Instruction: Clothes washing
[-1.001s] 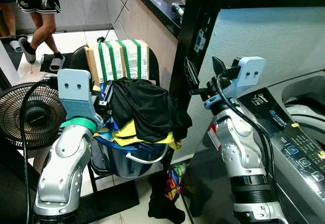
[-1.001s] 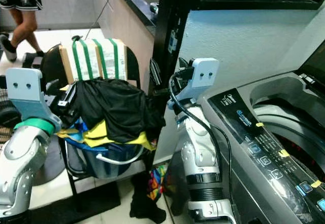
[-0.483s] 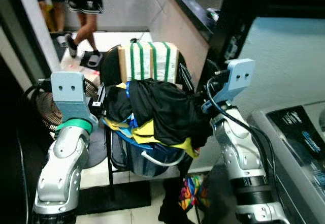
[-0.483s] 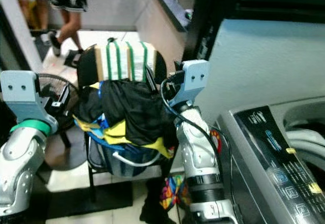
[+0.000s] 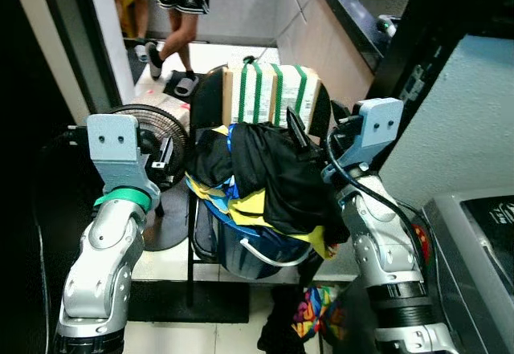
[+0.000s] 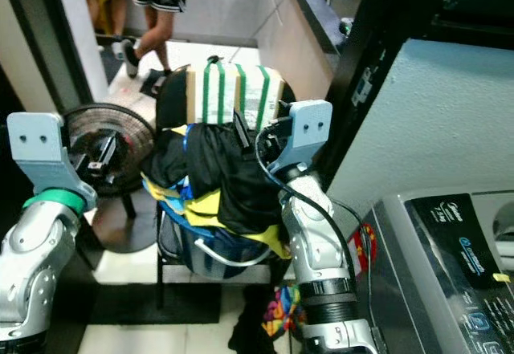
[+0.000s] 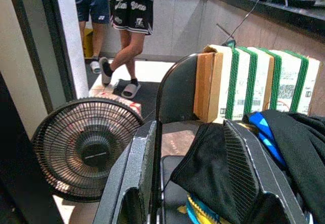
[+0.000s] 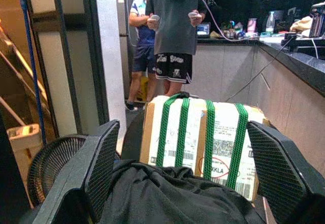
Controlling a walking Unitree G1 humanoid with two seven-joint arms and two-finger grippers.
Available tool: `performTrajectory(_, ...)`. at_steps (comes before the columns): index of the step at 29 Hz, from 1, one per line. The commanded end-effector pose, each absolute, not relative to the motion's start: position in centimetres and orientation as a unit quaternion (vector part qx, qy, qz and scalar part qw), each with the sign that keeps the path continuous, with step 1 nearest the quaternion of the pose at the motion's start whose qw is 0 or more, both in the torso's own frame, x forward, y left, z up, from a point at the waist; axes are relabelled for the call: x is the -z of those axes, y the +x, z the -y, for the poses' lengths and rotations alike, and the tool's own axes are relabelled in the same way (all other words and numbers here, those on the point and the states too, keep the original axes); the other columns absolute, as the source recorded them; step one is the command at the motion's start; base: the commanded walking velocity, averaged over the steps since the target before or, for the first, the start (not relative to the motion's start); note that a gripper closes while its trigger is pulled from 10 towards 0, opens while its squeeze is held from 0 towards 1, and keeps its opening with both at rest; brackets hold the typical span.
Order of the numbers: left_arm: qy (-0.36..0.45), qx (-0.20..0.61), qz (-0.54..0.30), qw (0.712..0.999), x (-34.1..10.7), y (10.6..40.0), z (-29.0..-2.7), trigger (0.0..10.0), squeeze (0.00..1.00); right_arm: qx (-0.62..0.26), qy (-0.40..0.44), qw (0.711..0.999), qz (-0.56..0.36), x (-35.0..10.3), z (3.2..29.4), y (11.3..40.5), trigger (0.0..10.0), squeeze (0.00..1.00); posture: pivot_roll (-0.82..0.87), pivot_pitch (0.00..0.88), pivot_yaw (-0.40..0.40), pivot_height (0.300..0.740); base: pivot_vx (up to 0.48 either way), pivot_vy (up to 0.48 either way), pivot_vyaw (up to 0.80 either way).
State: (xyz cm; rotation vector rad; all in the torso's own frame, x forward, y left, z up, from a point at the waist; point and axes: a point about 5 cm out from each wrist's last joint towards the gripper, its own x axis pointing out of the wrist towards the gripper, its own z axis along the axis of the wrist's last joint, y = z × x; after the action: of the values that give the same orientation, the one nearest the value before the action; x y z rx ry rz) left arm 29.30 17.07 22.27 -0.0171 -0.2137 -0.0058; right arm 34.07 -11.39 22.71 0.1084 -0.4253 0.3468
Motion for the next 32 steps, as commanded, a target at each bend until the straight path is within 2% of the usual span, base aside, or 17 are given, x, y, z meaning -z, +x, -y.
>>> performTrajectory(1, -0.016, 0.011, 0.109, 0.994, -22.10, 29.32, -16.96, 10.0, 0.00, -0.171, 0.042, 0.966, 0.188, -21.76, 11.33, 34.11, 10.0, 0.00, 0.13, 0.011, -0.027, 0.740, 0.270, 0.000, 0.00)
performTrajectory(6, -0.016, 0.008, 0.107, 0.994, -22.18, 29.54, -16.95, 10.0, 0.00, -0.167, 0.026, 0.971, 0.169, -21.13, 11.42, 34.24, 10.0, 0.00, 0.13, 0.007, -0.026, 0.740, 0.356, 0.000, 0.00)
performTrajectory(11, -0.019, 0.006, 0.104, 0.994, -22.15, 29.72, -16.97, 10.0, 0.00, -0.173, 0.006, 0.970, 0.172, -21.22, 11.29, 34.22, 10.0, 0.00, 0.13, 0.005, -0.027, 0.740, 0.373, 0.000, 0.80)
performTrajectory(25, -0.027, 0.007, 0.102, 0.994, -22.14, 29.89, -17.10, 10.0, 0.00, -0.169, 0.011, 0.972, 0.163, -21.00, 11.22, 34.19, 10.0, 0.00, 0.13, 0.004, -0.027, 0.740, 0.356, 0.000, 0.00)
performTrajectory(32, -0.032, 0.004, 0.100, 0.995, -22.14, 30.07, -17.15, 10.0, 0.00, -0.172, 0.021, 0.972, 0.159, -20.95, 11.18, 34.12, 10.0, 0.00, 0.12, 0.002, -0.027, 0.740, 0.000, 0.000, 0.00)
